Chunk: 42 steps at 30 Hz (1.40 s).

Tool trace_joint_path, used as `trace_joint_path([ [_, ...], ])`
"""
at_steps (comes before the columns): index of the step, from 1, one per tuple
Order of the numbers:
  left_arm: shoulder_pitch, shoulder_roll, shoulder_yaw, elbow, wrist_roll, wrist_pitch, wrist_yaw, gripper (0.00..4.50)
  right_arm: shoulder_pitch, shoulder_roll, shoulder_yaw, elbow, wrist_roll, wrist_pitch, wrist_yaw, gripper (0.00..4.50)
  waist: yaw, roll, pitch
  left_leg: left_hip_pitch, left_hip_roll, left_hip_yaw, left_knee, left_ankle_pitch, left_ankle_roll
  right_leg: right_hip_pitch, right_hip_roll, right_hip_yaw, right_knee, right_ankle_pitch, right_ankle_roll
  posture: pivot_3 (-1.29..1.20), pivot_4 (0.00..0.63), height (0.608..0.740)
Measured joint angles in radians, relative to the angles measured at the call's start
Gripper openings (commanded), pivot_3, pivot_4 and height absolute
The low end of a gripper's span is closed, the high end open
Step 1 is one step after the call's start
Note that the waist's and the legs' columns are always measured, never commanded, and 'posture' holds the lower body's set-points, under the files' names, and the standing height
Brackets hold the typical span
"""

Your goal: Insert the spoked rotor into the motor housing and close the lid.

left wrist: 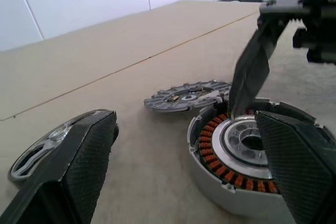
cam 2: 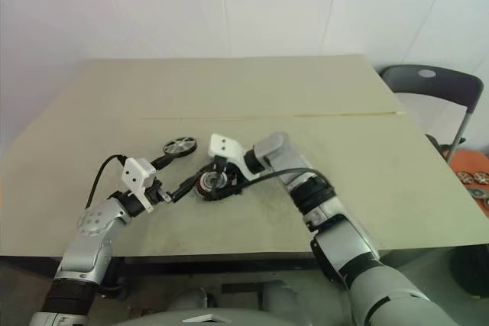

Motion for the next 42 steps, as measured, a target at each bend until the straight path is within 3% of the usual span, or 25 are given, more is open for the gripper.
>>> trace_joint_path([
  [5,-0.001,0.001,-0.001,0.002,0.0,-0.001,-0.003,4.5,0.022,-0.113,-0.131,-0.047,0.104,0.0,0.007,4.2,0.001,0.0,0.0,0.0,-0.001,0.0,0.0,0.0,0.0,0.0,-0.002,0.0,-0.001,0.0,0.0,0.0,0.0,0.74],
  [13,-0.006,0.005,-0.004,0.004,-0.009,0.003,-0.034,4.5,0.274,-0.288,-0.187,-0.074,0.113,-0.18,-0.049,4.2,-0.004,0.001,0.001,0.001,0.0,0.002,-0.002,0.0,0.0,0.0,0.003,0.002,-0.002,0.0,0.0,0.0,0.0,0.74],
  [26,-0.02,0.015,-0.003,0.007,-0.018,0.008,-0.057,4.5,0.384,-0.234,-0.165,-0.166,0.124,-0.249,-0.193,4.2,0.001,0.001,0.001,0.001,0.001,0.002,-0.001,0.0,0.0,0.001,0.003,0.002,-0.001,0.0,0.0,0.0,0.0,0.74],
  [42,-0.005,0.022,-0.001,0.007,-0.019,0.009,-0.051,4.5,0.337,-0.151,-0.116,-0.03,0.067,-0.239,-0.293,4.2,-0.008,0.0,0.001,0.008,0.002,0.002,0.0,0.0,0.0,0.007,0.004,0.003,-0.001,0.0,0.0,0.0,0.0,0.74],
])
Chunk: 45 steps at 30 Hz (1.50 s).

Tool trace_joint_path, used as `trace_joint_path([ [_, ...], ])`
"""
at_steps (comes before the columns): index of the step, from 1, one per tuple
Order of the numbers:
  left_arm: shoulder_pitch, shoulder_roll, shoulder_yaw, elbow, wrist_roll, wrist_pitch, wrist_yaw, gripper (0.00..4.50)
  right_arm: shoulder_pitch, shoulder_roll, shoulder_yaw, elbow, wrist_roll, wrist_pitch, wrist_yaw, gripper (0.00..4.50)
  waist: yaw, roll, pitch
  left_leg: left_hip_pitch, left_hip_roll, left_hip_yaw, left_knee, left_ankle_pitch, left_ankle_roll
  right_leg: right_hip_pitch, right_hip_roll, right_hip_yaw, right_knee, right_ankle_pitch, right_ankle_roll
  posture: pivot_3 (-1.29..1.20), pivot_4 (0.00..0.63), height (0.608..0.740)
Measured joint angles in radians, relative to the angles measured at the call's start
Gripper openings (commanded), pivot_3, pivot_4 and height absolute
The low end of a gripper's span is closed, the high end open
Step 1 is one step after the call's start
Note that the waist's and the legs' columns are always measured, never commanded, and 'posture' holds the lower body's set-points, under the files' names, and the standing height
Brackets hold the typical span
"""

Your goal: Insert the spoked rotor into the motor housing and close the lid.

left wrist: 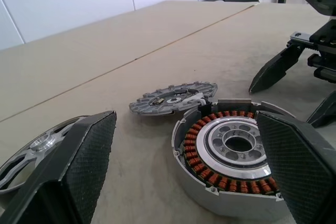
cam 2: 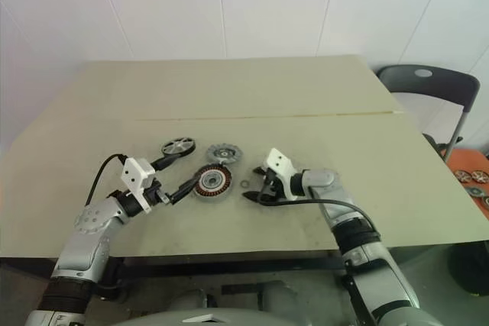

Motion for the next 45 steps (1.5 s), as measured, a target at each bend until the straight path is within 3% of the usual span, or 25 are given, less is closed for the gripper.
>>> trace_joint_path([
  [8,0.0,0.002,0.0,0.0,0.0,0.0,0.001,4.5,-0.009,0.003,0.019,0.016,-0.015,-0.009,0.005,4.2,0.0,0.0,0.0,0.01,0.0,0.0,-0.002,0.0,0.0,0.009,0.0,0.0,-0.002,-0.002,-0.003,0.0,0.0,0.74],
  [12,0.0,0.002,0.0,0.0,0.0,0.0,0.001,4.5,-0.009,0.013,0.024,0.016,-0.019,-0.012,0.008,3.3,-0.002,0.0,0.0,0.011,0.0,0.0,-0.004,0.0,0.0,0.009,0.0,0.001,-0.002,-0.002,-0.003,0.0,0.0,0.74],
  [20,-0.005,0.004,0.0,0.0,0.001,0.0,0.001,4.5,-0.007,0.023,0.05,-0.01,-0.018,0.004,0.022,0.75,-0.007,0.0,0.0,0.013,0.001,0.0,-0.005,0.0,0.0,0.009,0.0,0.002,-0.002,-0.002,-0.004,0.0,0.0,0.74],
  [30,-0.008,0.026,0.014,0.003,-0.01,0.009,-0.006,4.5,-0.014,0.048,0.015,-0.023,0.016,0.069,-0.008,0.7,-0.003,-0.002,0.002,0.011,0.0,0.001,-0.008,0.0,0.0,0.007,0.0,0.003,-0.003,-0.002,-0.003,0.0,0.0,0.74],
  [37,0.041,0.072,0.031,0.001,-0.032,0.061,-0.047,4.5,-0.142,0.073,-0.081,-0.073,0.109,0.128,-0.029,0.7,0.002,-0.002,0.004,0.009,0.0,0.0,-0.015,0.0,0.0,0.004,-0.001,0.003,-0.008,-0.002,-0.002,0.0,0.0,0.74],
  [42,0.04,0.076,0.033,-0.001,-0.031,0.061,-0.046,4.5,-0.156,0.095,0.007,-0.148,0.092,0.204,-0.021,0.7,0.005,-0.002,0.003,0.005,0.0,-0.001,-0.017,0.0,0.0,0.003,-0.003,0.002,-0.012,-0.002,-0.002,0.0,0.0,0.74],
  [45,0.04,0.075,0.032,-0.001,-0.031,0.06,-0.043,4.5,-0.156,0.101,0.103,-0.149,0.037,0.239,-0.033,0.7,0.006,-0.002,0.003,-0.006,-0.002,-0.001,-0.014,0.0,0.0,-0.007,-0.005,0.001,-0.011,-0.001,-0.001,0.0,0.0,0.74],
])
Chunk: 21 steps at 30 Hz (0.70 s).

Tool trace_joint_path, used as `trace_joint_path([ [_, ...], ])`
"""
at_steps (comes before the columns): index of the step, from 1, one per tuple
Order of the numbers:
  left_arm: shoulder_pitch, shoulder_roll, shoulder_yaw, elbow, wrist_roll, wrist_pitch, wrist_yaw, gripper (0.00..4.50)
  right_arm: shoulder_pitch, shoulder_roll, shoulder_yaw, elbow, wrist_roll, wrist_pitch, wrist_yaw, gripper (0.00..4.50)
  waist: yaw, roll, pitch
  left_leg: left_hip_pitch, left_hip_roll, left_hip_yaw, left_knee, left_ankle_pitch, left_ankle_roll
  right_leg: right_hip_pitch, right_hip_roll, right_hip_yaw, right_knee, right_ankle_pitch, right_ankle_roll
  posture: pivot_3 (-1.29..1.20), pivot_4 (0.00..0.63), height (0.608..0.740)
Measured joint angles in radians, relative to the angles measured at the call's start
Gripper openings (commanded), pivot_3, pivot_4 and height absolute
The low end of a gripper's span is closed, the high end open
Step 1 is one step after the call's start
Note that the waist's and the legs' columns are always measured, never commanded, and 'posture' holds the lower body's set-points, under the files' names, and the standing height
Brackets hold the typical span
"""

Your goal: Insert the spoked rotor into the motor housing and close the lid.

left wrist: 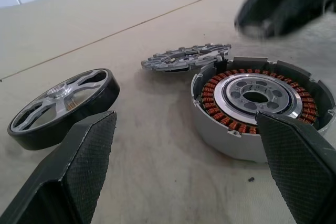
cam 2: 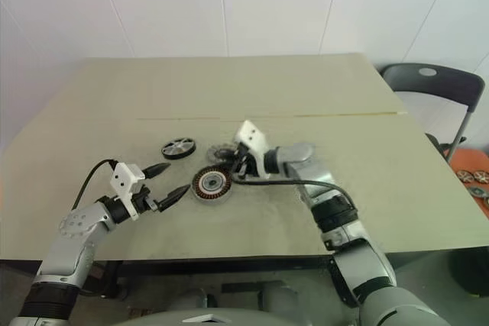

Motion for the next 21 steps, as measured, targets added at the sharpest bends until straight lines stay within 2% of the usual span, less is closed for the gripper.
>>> trace_joint_path([
  [7,0.0,-0.003,-0.001,0.0,0.001,0.0,0.008,4.5,-0.028,-0.007,0.073,0.003,-0.042,0.039,0.017,0.7,0.001,0.0,0.0,-0.002,-0.002,0.0,0.0,0.0,0.0,-0.002,-0.002,-0.001,0.001,0.0,0.0,0.0,0.0,0.74],
  [21,0.0,-0.017,-0.002,-0.001,0.003,0.0,0.022,4.5,-0.047,0.009,0.087,0.029,-0.063,0.039,0.026,0.7,0.0,0.0,0.0,-0.001,-0.001,-0.001,0.0,0.0,0.0,-0.001,-0.001,-0.002,0.001,0.0,0.0,0.0,0.0,0.74],
])
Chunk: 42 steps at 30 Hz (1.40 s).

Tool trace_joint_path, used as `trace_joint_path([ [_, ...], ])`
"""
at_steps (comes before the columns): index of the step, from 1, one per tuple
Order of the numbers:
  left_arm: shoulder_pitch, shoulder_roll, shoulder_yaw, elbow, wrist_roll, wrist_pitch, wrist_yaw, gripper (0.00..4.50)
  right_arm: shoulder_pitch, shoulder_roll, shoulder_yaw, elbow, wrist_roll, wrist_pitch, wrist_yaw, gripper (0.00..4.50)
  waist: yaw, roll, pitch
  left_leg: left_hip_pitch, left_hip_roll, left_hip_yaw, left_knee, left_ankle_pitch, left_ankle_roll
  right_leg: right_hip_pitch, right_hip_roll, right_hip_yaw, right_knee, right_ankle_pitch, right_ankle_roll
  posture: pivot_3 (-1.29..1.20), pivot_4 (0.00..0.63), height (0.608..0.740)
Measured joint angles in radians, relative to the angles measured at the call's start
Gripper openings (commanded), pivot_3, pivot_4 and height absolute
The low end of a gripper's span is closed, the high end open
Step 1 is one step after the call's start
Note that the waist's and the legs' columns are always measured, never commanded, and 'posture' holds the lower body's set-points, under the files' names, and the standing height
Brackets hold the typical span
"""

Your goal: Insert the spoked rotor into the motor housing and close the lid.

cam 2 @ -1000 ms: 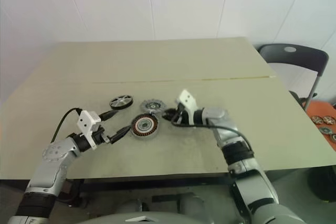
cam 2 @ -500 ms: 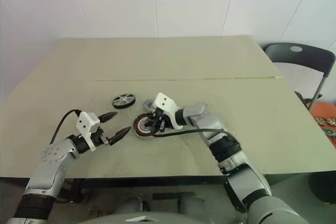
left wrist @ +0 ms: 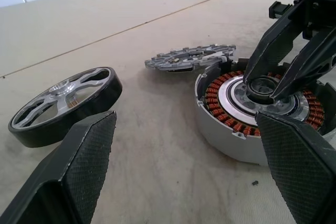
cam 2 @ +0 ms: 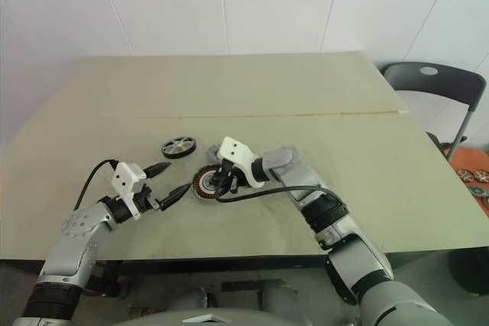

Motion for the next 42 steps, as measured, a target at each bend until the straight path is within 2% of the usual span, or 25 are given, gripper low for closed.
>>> trace_joint_path([
  [42,0.0,-0.004,-0.01,0.0,0.005,0.0,0.014,4.5,0.0,0.034,-0.011,0.022,0.013,0.021,-0.009,0.7,-0.001,0.0,0.0,0.002,0.001,0.0,0.004,0.0,0.0,0.0,0.002,0.0,0.008,0.0,0.0,0.0,0.0,0.74],
])
